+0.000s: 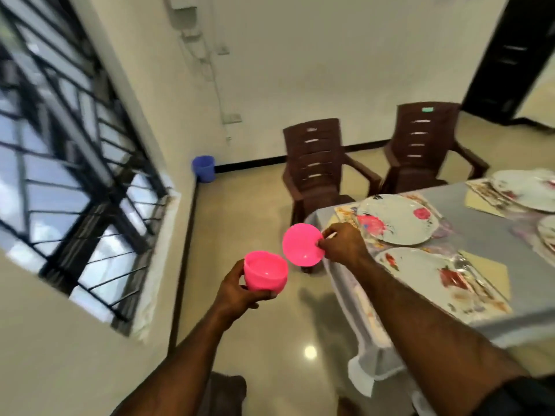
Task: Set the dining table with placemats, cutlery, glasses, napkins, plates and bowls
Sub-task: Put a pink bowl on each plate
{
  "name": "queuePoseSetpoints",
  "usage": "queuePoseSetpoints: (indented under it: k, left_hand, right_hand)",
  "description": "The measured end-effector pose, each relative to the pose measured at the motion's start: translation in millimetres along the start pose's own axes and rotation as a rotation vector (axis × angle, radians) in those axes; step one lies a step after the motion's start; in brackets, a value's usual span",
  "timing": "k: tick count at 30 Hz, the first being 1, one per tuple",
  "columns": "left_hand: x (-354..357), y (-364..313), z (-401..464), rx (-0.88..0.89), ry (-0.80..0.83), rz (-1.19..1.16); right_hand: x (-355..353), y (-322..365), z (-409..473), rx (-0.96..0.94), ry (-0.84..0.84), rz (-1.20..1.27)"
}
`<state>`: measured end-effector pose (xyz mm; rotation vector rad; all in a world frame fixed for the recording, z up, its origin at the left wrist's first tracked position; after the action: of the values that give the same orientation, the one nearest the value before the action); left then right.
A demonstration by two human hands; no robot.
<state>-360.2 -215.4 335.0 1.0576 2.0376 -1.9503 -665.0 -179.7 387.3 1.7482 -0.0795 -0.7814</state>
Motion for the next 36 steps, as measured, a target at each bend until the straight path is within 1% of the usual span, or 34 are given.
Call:
queuePoseSetpoints:
  k: [3, 5, 7, 10, 11, 12, 13, 15, 19, 22, 24, 25, 26, 28, 30, 31, 33, 36]
  left_hand:
    - [56.9, -26.6, 44.2, 0.008, 0.068, 0.009]
    - [99.9, -45.5, 72.5, 0.02, 0.121, 0.02]
    - [139.9, -63.1, 97.6, 0.025, 0.179, 0.027]
    - [189.0, -87.9, 122.4, 0.042, 0.244, 0.033]
    - [204.5, -95.1, 130.1, 0.058, 0.25, 0.056]
    - [217.0, -102.0, 135.3, 0.072, 0.258, 0.081]
    - [227.7, -108.2, 138.5, 0.079, 0.272, 0.1]
    - [251.7, -117.6, 147.3, 0.082, 0.321, 0.133]
    - [287.9, -130.7, 167.0, 0.085, 0.408, 0.173]
    - [303.1, -135.2, 183.3, 0.068, 0.445, 0.187]
    - [307.5, -137.3, 191.1, 0.064, 0.455, 0.195]
    - [308.2, -137.8, 194.7, 0.065, 0.451, 0.194]
    - [308.1, -138.3, 198.2, 0.066, 0.448, 0.191]
    - [306.8, -138.2, 202.5, 0.066, 0.445, 0.184]
    - [304.6, -137.2, 205.2, 0.058, 0.452, 0.183]
    - [302.5, -135.4, 206.3, 0.053, 0.453, 0.185]
    - [297.6, -133.0, 208.5, 0.053, 0.447, 0.184]
    - [288.0, -127.9, 211.8, 0.05, 0.423, 0.193]
  right_hand:
    - [-81.6, -81.1, 24.9, 0.151, -0.135, 0.13]
    - [-133.0, -137.5, 35.7, 0.249, -0.241, 0.169]
    - [-172.8, -202.9, 45.5, 0.375, -0.311, 0.134]
    - [-209.1, -295.2, 57.9, 0.585, -0.337, 0.025]
    - [-215.2, -333.0, 69.5, 0.617, -0.34, 0.006]
    - [-217.3, -354.8, 75.2, 0.633, -0.348, 0.014]
    - [-218.8, -360.7, 75.3, 0.636, -0.358, 0.023]
    - [-223.3, -338.6, 66.6, 0.622, -0.372, 0.064]
    - [-219.6, -330.6, 68.9, 0.658, -0.364, 0.102]
    - [-213.9, -343.8, 81.0, 0.669, -0.249, -0.014]
    - [-209.7, -347.8, 84.2, 0.694, -0.186, -0.019]
    - [-207.8, -345.7, 86.2, 0.675, -0.168, -0.023]
    - [-206.6, -342.9, 89.9, 0.613, -0.188, -0.039]
    - [-202.9, -332.1, 94.8, 0.462, -0.205, -0.189]
    - [-188.5, -325.8, 104.3, 0.337, -0.087, -0.457]
    - [-179.3, -322.9, 108.9, 0.298, -0.01, -0.535]
    - [-168.2, -322.3, 118.5, 0.271, 0.054, -0.562]
    - [-167.5, -310.3, 135.4, 0.247, 0.08, -0.598]
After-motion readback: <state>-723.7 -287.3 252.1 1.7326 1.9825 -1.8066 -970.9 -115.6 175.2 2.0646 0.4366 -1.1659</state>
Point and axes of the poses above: each hand's wrist, its own z-axis towards the middle knuckle, its own x-axis out of the palm, y = z × x, the point moved 7 cm from there along z, towards the middle knuckle, and after that the axes turned 15 degrees about z, right-handed, at the moved point
